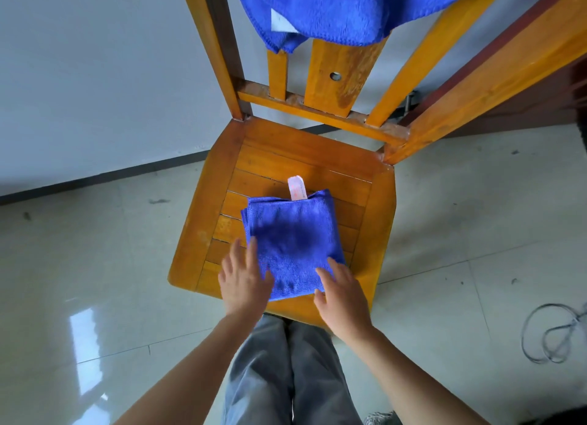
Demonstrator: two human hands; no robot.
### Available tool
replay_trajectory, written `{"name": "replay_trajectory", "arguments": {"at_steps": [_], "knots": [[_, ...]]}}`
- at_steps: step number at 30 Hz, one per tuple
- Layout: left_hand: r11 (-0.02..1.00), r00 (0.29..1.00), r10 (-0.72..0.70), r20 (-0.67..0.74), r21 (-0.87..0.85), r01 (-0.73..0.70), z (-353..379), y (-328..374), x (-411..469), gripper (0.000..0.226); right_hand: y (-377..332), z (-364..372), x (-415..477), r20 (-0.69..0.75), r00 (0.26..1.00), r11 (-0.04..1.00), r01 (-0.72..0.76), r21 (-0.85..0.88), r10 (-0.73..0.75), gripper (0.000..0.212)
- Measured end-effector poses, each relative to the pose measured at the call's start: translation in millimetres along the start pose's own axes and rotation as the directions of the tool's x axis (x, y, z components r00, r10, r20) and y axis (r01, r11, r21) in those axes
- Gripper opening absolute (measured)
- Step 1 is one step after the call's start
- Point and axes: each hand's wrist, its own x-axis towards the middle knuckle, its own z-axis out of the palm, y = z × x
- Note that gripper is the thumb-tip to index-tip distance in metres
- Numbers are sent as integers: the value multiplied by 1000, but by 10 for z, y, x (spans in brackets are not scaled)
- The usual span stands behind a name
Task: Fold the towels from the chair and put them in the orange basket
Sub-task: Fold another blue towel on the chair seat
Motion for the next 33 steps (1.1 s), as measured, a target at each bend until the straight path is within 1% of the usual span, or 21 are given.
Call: {"name": "replay_trajectory", "arguments": {"at_steps": [1, 2, 3, 4, 6, 7, 9, 11, 12, 14, 15, 17, 21, 24, 26, 29, 33], "knots": [[979, 987, 159, 12, 128, -159, 81, -23, -64, 82, 58, 12, 12, -8, 999, 997, 33, -70, -34, 49], [926, 956, 285, 61, 238, -292, 158, -42, -119, 83, 114, 27, 26, -9, 997, 988, 79, -130, -81, 50], [869, 920, 371, 126, 303, -391, 226, -59, -152, 83, 175, 38, 35, -1, 992, 975, 124, -184, -127, 49], [834, 891, 410, 196, 314, -453, 281, -68, -166, 83, 234, 49, 40, 8, 985, 956, 167, -243, -170, 46], [806, 855, 420, 303, 310, -505, 344, -66, -172, 85, 345, 93, 35, -19, 954, 889, 272, -368, -300, 31], [797, 846, 420, 329, 312, -517, 362, -61, -158, 84, 398, 112, 39, -24, 932, 850, 319, -418, -362, 29], [779, 838, 434, 330, 330, -533, 405, -68, -131, 79, 495, 143, 53, 3, 911, 800, 363, -478, -412, 38], [772, 841, 440, 316, 345, -534, 435, -73, -126, 82, 536, 136, 72, 30, 890, 757, 405, -512, -455, 31], [767, 839, 451, 306, 348, -539, 448, -77, -128, 85, 536, 117, 87, 50, 885, 743, 418, -522, -463, 34], [763, 837, 466, 288, 348, -545, 477, -85, -103, 91, 524, 91, 154, 101, 883, 730, 438, -525, -458, 51], [761, 835, 472, 282, 349, -548, 478, -86, -85, 93, 514, 81, 192, 99, 878, 724, 445, -527, -468, 52], [742, 827, 498, 261, 365, -562, 489, -95, -24, 94, 524, 102, 256, 60, 858, 711, 460, -531, -510, 48], [691, 787, 585, 195, 388, -610, 422, -91, 77, 79, 469, 136, 322, -1, 859, 726, 432, -535, -512, 44], [675, 765, 623, 165, 381, -632, 328, -110, 137, 80, 390, 97, 349, -24, 875, 769, 412, -489, -484, 44], [673, 756, 642, 128, 378, -636, 238, -164, 153, 79, 343, 16, 330, -20, 874, 790, 429, -437, -486, 48], [677, 751, 656, 81, 377, -632, -6, -168, 98, 79, 240, -236, 185, -35, 880, 818, 425, -388, -473, 49], [681, 724, 690, 5, 333, -652, -448, 86, -45, 76, 112, -744, -38, -115, 884, 832, 373, -411, -453, 44]]}}
